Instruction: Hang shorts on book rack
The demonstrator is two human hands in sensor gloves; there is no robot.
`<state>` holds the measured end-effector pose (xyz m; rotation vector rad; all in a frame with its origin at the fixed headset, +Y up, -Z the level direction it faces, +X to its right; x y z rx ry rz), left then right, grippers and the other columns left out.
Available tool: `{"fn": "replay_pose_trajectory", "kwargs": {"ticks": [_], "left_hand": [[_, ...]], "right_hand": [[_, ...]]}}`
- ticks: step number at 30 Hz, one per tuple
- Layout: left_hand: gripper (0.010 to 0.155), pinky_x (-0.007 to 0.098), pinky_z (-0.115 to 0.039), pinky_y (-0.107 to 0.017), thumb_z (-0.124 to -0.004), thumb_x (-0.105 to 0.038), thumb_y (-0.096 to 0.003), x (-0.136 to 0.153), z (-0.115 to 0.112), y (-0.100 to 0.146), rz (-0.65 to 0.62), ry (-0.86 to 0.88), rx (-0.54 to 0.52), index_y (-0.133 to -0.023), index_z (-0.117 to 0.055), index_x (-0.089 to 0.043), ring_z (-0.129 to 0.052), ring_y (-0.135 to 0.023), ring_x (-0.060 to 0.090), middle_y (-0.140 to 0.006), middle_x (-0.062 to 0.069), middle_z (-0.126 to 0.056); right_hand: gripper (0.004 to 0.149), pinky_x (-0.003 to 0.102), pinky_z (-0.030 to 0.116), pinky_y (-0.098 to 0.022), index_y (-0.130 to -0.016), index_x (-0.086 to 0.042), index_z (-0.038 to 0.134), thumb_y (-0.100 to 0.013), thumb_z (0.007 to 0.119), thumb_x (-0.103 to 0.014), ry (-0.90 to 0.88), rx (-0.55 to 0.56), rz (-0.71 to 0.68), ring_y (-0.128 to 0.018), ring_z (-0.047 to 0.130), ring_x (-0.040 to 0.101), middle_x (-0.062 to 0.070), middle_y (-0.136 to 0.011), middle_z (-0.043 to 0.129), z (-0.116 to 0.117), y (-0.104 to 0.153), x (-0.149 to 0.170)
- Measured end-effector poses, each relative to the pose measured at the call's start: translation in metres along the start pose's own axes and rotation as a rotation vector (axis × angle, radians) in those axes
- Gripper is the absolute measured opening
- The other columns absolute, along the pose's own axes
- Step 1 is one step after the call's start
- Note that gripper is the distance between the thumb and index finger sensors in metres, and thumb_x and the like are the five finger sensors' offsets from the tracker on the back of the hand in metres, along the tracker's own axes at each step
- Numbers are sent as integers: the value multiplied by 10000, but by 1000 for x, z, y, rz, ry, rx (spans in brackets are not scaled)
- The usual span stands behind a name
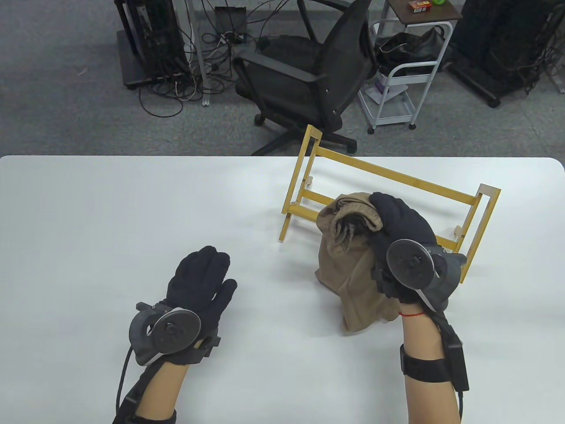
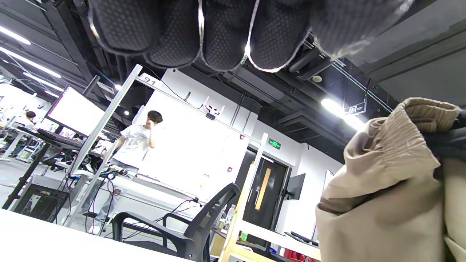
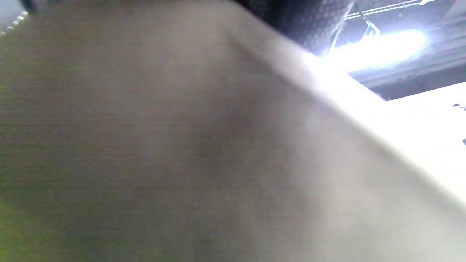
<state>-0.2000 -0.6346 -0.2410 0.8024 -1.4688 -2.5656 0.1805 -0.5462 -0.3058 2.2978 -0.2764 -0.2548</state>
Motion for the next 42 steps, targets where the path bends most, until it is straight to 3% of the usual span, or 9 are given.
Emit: {"fn": "replay_pose_trajectory", "kwargs": {"ticks": [11, 20, 32, 42], "left_hand": [[548, 568, -721, -582, -728, -486, -497, 13, -1, 3, 28, 16, -18, -984, -737, -235, -782, -886, 468, -1050, 103, -722], [545, 570, -722, -578, -728, -485, -496, 13, -1, 3, 30, 34, -10, -979, -743, -233, -788, -881, 468, -1044, 104, -730], [548, 571, -722, -578, -727, -485, -497, 16, -3, 0, 36, 52, 0, -982, -741, -230, -790, -879, 469, -1042, 108, -734], [550, 572, -722, -577, -727, -485, -497, 16, -7, -1, 41, 55, 23, -983, -742, -227, -791, -877, 471, -1040, 108, -738]], "right_hand": [[528, 303, 843, -628, -897, -366, 725, -418, 895, -508, 76, -38, 115, -754, 983, 135, -65, -889, 892, -2, -37, 17], [533, 304, 836, -635, -913, -362, 710, -430, 882, -509, 127, -60, 160, -762, 975, 138, -64, -898, 883, 9, -65, 21], [544, 299, 814, -670, -957, -377, 645, -469, 840, -516, 150, -108, 314, -808, 940, 127, -81, -939, 836, 46, -93, 52], [576, 284, 788, -711, -1023, -391, 511, -519, 756, -526, 138, -184, 514, -854, 892, 106, -105, -991, 759, 90, -93, 100]]}}
Point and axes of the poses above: the tracker on the back of each hand, its own x axis roughly to the little-finger side, its own y axis roughly from the fingertips to the wrist, z = x × y, the point moved 1 cm from there along -y, roughly from the wrist to the fingertips
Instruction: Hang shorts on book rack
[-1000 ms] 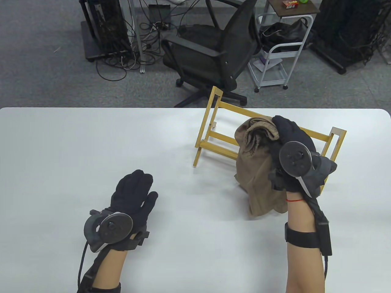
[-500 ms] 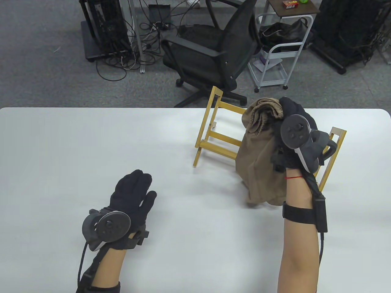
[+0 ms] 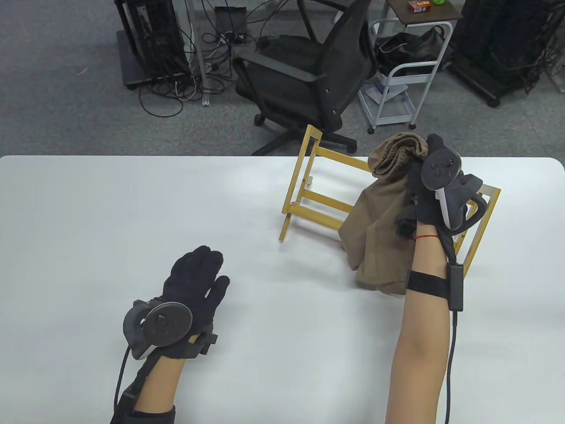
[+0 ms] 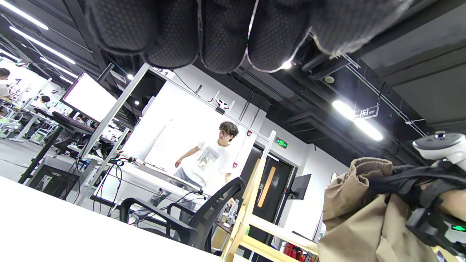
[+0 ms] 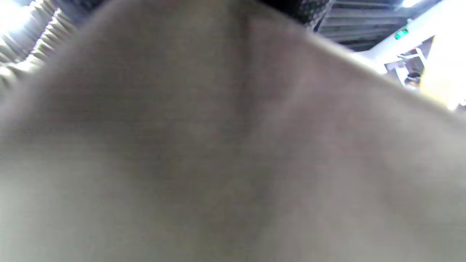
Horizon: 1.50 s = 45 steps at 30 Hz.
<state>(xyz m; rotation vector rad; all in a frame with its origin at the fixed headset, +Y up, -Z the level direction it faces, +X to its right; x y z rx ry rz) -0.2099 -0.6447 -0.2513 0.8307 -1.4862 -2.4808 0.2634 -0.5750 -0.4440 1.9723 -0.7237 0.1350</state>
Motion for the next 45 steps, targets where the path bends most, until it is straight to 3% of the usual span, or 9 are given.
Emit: {"fn": "replay_pose_trajectory", "kwargs": {"ticks": [9, 19, 28, 32, 45], "left_hand": [[555, 570, -725, -573, -727, -485, -497, -1, -9, -2, 3, 9, 44, -985, -740, -221, -798, -872, 469, -1036, 113, -742], [554, 567, -731, -567, -725, -480, -498, 0, -15, -3, 11, 20, 73, -985, -739, -217, -802, -867, 469, -1033, 117, -743], [555, 567, -732, -564, -725, -480, -498, -1, -21, -3, 6, 29, 100, -986, -737, -216, -803, -863, 470, -1032, 121, -742], [556, 567, -732, -564, -724, -481, -498, -1, -23, -3, 3, 29, 110, -986, -738, -214, -802, -863, 471, -1032, 122, -742], [555, 570, -727, -565, -725, -480, -497, -1, -24, -2, 2, 30, 110, -984, -740, -214, -798, -865, 473, -1033, 121, -741]], "right_hand": [[601, 261, 760, -748, -1059, -416, 385, -555, 679, -561, -19, -93, 163, -900, 843, 75, -139, -1040, 677, 37, -20, 34], [653, 203, 791, -737, -1081, -395, 297, -569, 652, -589, -40, -120, 288, -881, 863, 24, -147, -1059, 642, 61, -29, 51], [718, 160, 784, -766, -1095, -368, 206, -573, 625, -629, -30, -145, 341, -924, 835, -20, -127, -1131, 536, 71, -36, 59], [727, 190, 749, -803, -1097, -370, 187, -570, 605, -647, -27, -154, 343, -980, 792, 13, -112, -1162, 478, 73, -37, 64], [700, 230, 721, -815, -1098, -392, 224, -568, 603, -647, -29, -117, 291, -1029, 744, 46, -115, -1176, 465, 52, -35, 59]]}}
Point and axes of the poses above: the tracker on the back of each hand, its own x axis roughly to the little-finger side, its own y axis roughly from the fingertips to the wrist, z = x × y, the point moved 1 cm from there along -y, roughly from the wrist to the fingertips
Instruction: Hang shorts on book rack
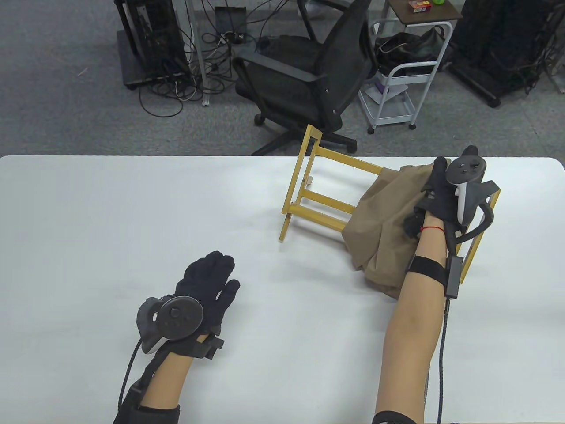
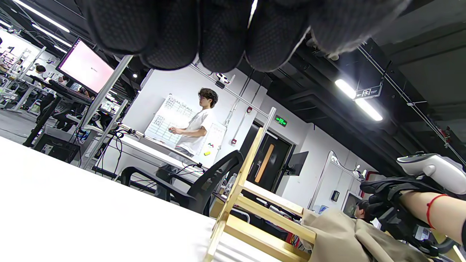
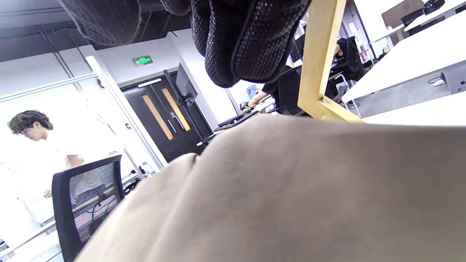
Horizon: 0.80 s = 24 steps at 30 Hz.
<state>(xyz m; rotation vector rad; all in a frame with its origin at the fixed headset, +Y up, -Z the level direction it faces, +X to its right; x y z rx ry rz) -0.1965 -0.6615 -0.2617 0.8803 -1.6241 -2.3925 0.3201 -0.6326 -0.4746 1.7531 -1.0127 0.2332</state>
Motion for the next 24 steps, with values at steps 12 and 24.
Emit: {"fn": "replay_pose_trajectory", "kwargs": {"ticks": [12, 24], "left_hand": [[550, 575, -721, -570, -724, -481, -497, 1, 2, 2, -17, 12, -13, -978, -749, -218, -792, -870, 477, -1035, 116, -742], [548, 579, -715, -572, -723, -487, -496, 0, 2, 4, -42, 24, -5, -976, -755, -225, -787, -873, 482, -1036, 108, -749]], "right_hand": [[671, 286, 752, -756, -1086, -373, 352, -536, 666, -597, 26, 83, -116, -971, 808, 115, -81, -1141, 566, -7, 28, -11], [607, 397, 749, -708, -1043, -368, 527, -498, 718, -555, 92, 104, -255, -933, 844, 205, -52, -1092, 683, -4, 67, -16]]}}
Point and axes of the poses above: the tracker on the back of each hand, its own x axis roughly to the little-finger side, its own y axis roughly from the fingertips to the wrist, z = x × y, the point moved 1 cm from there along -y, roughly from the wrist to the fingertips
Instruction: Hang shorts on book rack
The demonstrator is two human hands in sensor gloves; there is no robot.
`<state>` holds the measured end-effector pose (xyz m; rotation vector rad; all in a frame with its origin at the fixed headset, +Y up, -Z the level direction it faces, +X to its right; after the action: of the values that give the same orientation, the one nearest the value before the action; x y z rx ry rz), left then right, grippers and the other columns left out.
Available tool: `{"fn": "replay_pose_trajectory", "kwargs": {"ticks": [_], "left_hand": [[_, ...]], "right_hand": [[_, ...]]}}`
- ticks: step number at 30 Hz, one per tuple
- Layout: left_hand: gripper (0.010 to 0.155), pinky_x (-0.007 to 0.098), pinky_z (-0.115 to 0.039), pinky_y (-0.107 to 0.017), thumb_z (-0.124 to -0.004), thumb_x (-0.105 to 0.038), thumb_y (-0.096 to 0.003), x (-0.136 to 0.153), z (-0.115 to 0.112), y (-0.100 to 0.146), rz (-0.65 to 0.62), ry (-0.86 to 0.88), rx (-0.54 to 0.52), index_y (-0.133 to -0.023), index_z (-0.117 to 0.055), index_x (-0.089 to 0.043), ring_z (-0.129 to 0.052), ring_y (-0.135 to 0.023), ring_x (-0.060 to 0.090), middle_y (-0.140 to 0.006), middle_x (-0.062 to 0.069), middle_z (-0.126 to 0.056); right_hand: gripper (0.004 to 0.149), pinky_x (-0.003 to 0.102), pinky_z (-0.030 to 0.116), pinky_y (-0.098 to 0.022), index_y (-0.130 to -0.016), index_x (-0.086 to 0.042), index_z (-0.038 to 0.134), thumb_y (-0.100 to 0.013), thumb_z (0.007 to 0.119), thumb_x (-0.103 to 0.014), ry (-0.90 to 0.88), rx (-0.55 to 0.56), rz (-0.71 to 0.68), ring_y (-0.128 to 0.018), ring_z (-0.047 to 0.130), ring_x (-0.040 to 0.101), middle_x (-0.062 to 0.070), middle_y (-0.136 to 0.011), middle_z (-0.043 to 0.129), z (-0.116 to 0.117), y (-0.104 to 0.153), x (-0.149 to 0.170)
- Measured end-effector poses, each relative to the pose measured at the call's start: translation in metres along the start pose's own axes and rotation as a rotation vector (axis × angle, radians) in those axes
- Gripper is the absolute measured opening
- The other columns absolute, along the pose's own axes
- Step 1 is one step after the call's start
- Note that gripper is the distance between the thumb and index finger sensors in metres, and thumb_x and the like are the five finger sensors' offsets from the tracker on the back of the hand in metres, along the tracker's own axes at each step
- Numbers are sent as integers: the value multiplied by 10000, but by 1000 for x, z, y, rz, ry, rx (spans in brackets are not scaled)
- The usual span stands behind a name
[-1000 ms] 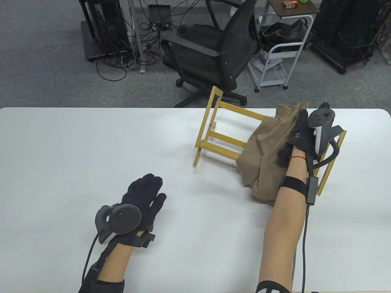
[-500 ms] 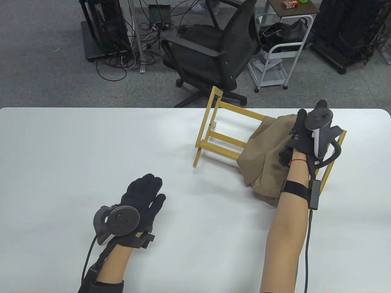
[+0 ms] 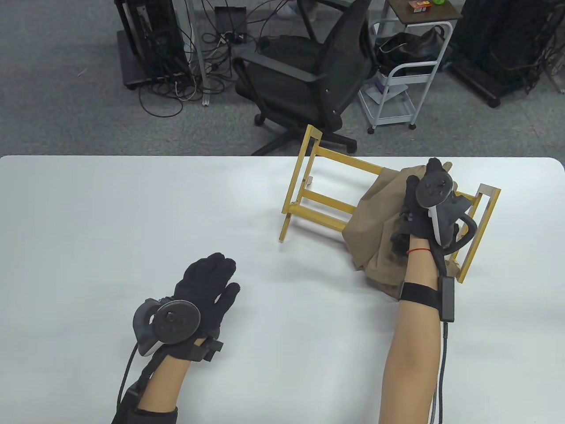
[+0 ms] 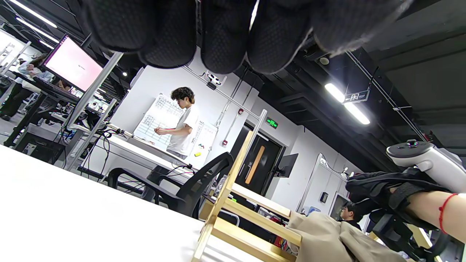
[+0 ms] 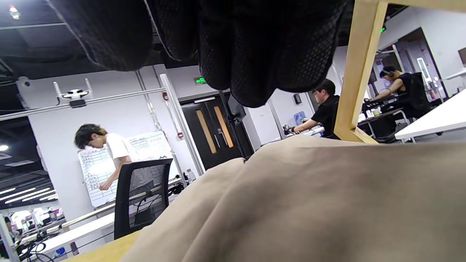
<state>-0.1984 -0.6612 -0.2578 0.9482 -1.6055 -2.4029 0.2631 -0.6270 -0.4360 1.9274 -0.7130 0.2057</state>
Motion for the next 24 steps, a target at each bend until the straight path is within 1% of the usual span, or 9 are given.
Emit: {"fn": "replay_pose_trajectory", "kwargs": {"ticks": [7, 16, 24], "left_hand": [[545, 582, -710, -575, -721, -492, -495, -1, 0, 1, -19, -2, 3, -972, -761, -231, -783, -877, 482, -1034, 102, -757], [545, 586, -704, -578, -720, -494, -495, -1, -3, 1, -29, 7, 19, -970, -764, -231, -777, -881, 486, -1032, 101, -760], [543, 588, -702, -579, -719, -495, -494, -1, -3, 2, -37, 6, 24, -969, -765, -234, -775, -882, 487, -1031, 101, -762]], "right_hand": [[554, 450, 730, -705, -999, -375, 630, -481, 744, -536, 6, 39, -96, -955, 824, 244, -49, -1070, 735, -8, 23, -9], [532, 470, 711, -715, -981, -380, 664, -478, 751, -531, 22, 63, -223, -979, 798, 257, -50, -1067, 747, -23, 55, -18], [525, 471, 702, -721, -974, -382, 675, -476, 752, -531, 7, 51, -273, -985, 791, 260, -49, -1069, 747, -31, 79, -15]]}}
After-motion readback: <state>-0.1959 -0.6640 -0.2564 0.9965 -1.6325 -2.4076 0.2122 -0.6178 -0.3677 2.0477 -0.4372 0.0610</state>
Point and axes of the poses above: the tracker on the back of each hand, its own x axis roughly to the little-finger side, its own y axis roughly from the fingertips to the wrist, z = x × y, the point moved 1 cm from there along -y, roughly from the wrist to the fingertips
